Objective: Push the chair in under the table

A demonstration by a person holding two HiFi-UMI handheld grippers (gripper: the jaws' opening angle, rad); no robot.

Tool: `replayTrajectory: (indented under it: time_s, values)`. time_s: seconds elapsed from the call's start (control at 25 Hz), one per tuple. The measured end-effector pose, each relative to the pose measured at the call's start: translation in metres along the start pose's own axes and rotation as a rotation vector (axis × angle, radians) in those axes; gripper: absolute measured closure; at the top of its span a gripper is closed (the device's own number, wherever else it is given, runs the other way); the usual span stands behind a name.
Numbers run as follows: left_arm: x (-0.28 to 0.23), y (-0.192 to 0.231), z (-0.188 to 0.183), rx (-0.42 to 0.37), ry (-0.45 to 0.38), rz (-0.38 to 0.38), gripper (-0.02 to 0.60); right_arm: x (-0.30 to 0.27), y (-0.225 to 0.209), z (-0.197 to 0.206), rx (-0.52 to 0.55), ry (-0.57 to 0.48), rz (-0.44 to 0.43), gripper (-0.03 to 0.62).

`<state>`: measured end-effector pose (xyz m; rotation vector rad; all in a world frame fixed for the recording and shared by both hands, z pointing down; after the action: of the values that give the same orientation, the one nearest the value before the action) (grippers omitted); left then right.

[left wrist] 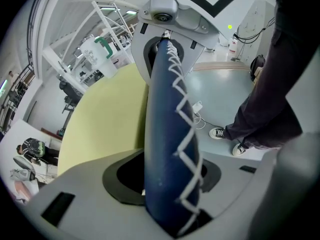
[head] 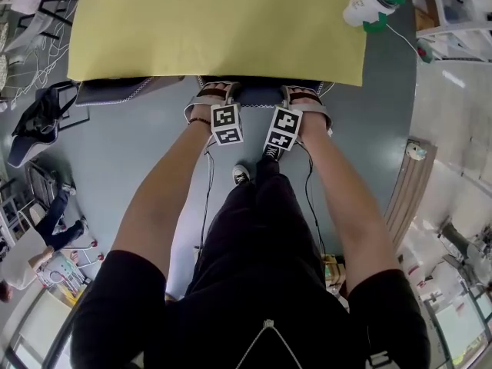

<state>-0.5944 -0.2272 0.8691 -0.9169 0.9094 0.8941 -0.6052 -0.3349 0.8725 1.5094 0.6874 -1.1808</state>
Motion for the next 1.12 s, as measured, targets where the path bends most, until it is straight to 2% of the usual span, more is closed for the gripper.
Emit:
replayTrajectory:
  time_s: [0.32,0.52,0.56,0.64,0.72,0.8,0.92,1.04,1.12]
  values:
    - [-0.003,0.01,-0.001,0.0,-0.005,0.003,0.4,-0.004,-0.009,0.001,-0.004,0.004,0.0,0.47]
    - [-0.001,0.003,0.005,-0.006,0.03,0.035,0.385,-0.001,0.002,-0.004,-0.032,-0.01,-0.077,0.448]
    - [0.003,0.001,0.006,-0.005,0.034,0.027,0.365,0.003,0.005,-0.003,-0.04,-0.006,-0.088,0.447]
    - [0.019,0.001,0.007,0.013,0.016,0.006,0.364,0.021,0.004,0.001,-0.05,0.005,-0.078,0.446]
    - [0.047,0.0,0.015,0.06,-0.02,-0.012,0.364,0.051,0.0,0.004,-0.112,-0.021,-0.062,0.445]
    - [0.088,-0.002,0.024,0.158,-0.076,-0.034,0.364,0.097,-0.002,0.001,-0.275,-0.111,-0.071,0.447]
    - [0.169,0.007,0.031,0.428,-0.223,-0.059,0.41,0.184,-0.017,-0.007,-0.641,-0.329,-0.038,0.448]
    - [0.261,0.034,0.027,0.756,-0.471,-0.112,0.533,0.271,-0.054,-0.005,-1.044,-0.614,0.124,0.499]
    - [0.322,0.059,0.018,0.921,-0.658,-0.18,0.571,0.328,-0.086,-0.003,-1.223,-0.79,0.257,0.538]
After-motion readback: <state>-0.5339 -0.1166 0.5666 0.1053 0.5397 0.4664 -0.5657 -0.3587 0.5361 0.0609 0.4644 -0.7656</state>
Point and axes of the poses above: the fingertips, and each gripper's own axes: x backward along the fingers, y to its left, z out of its underside, the point moved 4 cm from there along x, backward along the fingers, and after that the axes turned 13 degrees about x, right-handed, at the moved point
